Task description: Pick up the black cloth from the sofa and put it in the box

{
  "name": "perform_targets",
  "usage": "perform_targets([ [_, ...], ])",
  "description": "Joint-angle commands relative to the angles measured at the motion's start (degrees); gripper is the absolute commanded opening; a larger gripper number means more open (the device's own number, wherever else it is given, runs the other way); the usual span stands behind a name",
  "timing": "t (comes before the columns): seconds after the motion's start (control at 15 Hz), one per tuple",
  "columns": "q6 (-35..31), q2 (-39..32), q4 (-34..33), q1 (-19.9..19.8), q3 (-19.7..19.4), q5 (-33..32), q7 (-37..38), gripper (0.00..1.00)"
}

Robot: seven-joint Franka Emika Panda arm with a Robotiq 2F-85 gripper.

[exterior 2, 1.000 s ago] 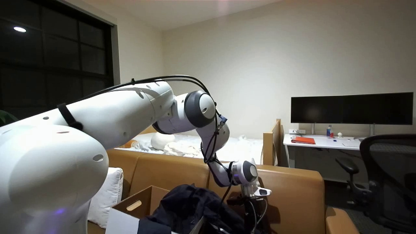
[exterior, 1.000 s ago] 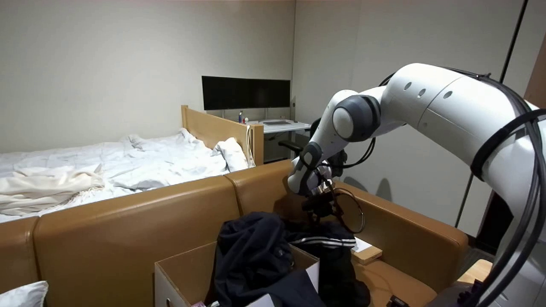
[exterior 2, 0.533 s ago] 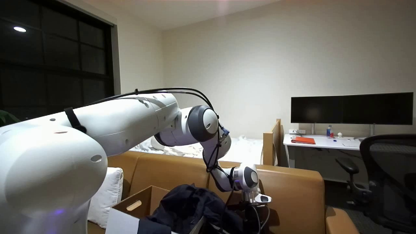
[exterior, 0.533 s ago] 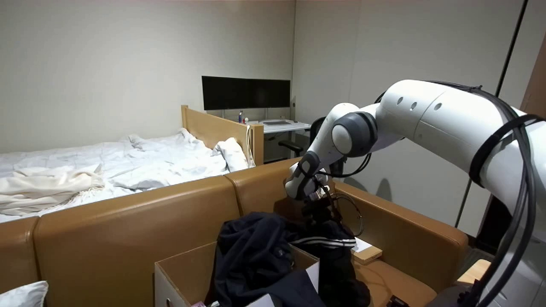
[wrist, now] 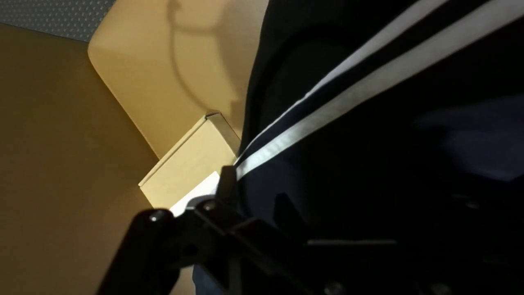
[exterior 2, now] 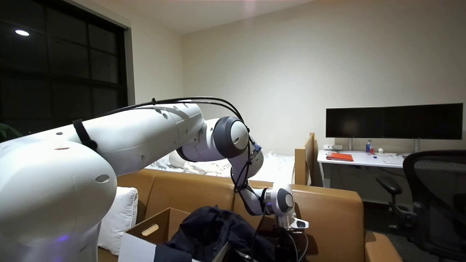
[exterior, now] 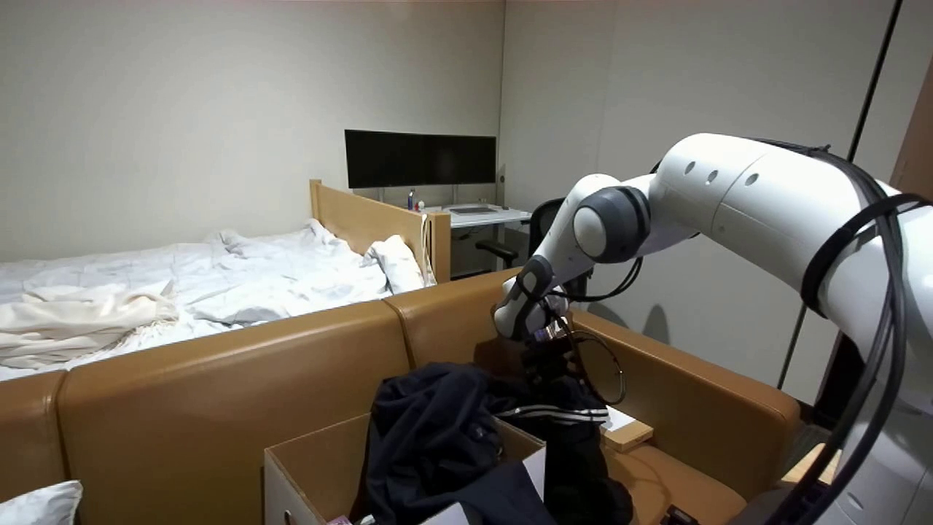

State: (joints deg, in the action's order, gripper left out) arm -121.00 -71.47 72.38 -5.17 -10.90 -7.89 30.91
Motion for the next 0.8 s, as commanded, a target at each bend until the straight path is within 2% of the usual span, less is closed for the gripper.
perform_targets([
  [0.0,-7.8,4.9,7.9,-2.1,1.6,1.2,-1.9,1.00],
  [0.27,-18.4,8.1,14.8,-2.8,1.7,0.6,-0.9,1.00],
  [0.33,-21.1,8.2,16.0,-1.3,-0.1,3.3,-2.2,1.00],
  [0.73,-32.5,12.0,23.9,-0.6,-1.1,7.3,-3.2,1.00],
])
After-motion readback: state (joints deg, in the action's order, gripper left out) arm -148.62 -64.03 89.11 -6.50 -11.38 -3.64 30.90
